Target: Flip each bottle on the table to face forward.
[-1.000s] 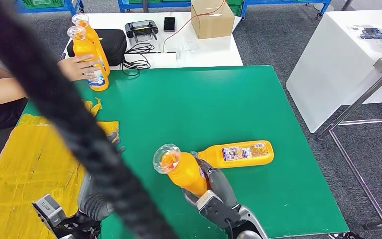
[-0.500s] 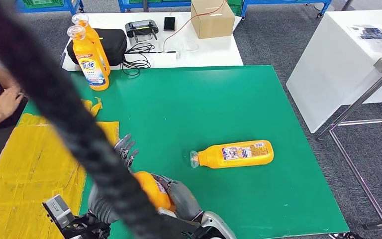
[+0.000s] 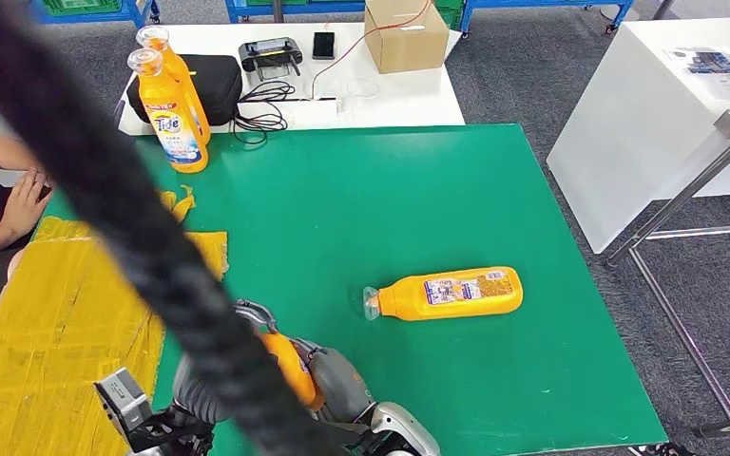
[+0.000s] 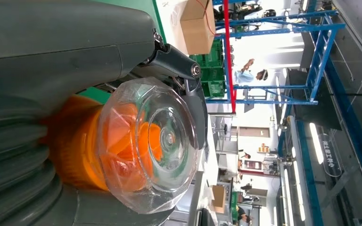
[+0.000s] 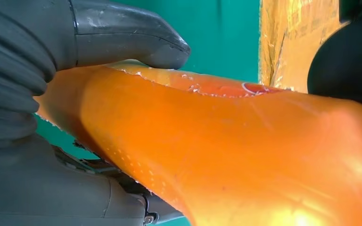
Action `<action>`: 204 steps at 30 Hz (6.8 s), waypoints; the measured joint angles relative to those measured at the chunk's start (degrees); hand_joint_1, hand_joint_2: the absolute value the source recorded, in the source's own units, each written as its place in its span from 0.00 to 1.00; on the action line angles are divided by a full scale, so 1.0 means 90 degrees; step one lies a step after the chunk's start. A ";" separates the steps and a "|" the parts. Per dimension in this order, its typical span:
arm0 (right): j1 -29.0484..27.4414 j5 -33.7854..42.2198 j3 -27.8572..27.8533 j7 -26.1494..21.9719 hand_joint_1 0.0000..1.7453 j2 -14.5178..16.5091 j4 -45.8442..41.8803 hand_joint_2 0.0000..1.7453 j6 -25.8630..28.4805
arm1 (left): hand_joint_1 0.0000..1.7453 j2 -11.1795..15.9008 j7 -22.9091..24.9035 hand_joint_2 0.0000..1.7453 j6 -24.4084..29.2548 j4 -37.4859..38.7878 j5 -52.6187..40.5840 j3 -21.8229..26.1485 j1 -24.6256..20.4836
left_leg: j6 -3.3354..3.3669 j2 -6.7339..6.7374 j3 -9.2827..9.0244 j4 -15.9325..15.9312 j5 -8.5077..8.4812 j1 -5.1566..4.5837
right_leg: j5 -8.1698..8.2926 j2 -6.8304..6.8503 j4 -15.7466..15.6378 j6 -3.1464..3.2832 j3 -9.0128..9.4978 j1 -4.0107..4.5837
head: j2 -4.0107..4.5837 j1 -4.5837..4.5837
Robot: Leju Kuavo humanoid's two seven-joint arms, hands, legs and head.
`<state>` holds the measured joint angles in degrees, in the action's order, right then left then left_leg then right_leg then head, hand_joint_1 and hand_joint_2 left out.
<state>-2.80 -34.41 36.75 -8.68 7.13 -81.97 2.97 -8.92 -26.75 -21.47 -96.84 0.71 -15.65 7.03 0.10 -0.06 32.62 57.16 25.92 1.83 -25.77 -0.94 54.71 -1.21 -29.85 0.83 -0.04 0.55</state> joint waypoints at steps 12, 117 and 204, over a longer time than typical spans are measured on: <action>0.0022 -0.0040 0.0041 -0.0054 0.52 0.0000 0.0137 1.00 0.0055 | 1.00 0.0056 -0.0150 1.00 -0.0006 0.0070 -0.0118 -0.0001 0.0009 | 0.0000 0.0000 0.0001 0.0000 0.0000 -0.0001 | 0.0000 0.0000 0.0000 0.0000 0.0000 -0.0001 | 0.0000 0.0000; 0.2956 -0.2998 -0.2397 -0.0092 1.00 -0.2544 0.3838 1.00 -0.1355 | 0.00 0.1013 -0.0698 1.00 0.4669 0.4058 -0.6734 -0.0227 -0.2153 | 0.0065 -0.0072 -0.0004 0.0006 -0.0079 -0.0074 | 0.0021 0.0087 0.0028 -0.0065 -0.0064 -0.0079 | 0.0000 0.0001; 0.1620 0.0282 0.0922 -0.0440 1.00 0.0316 0.1180 1.00 -0.0491 | 1.00 0.0195 0.0226 1.00 -0.0375 0.0903 0.0978 0.0727 -0.0135 | 0.0053 -0.0025 0.0108 0.0006 -0.0097 -0.0078 | 0.0046 0.0047 0.0056 -0.0068 -0.0126 -0.0082 | 0.0000 0.0000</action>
<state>11.78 -31.87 45.04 -12.63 9.97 -71.36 -1.44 -7.17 -24.72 -24.85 -88.72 9.51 -9.11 5.81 0.58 -0.28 33.59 57.22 25.05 1.13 -25.36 -0.51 55.21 -1.82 -30.98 0.09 -0.04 0.55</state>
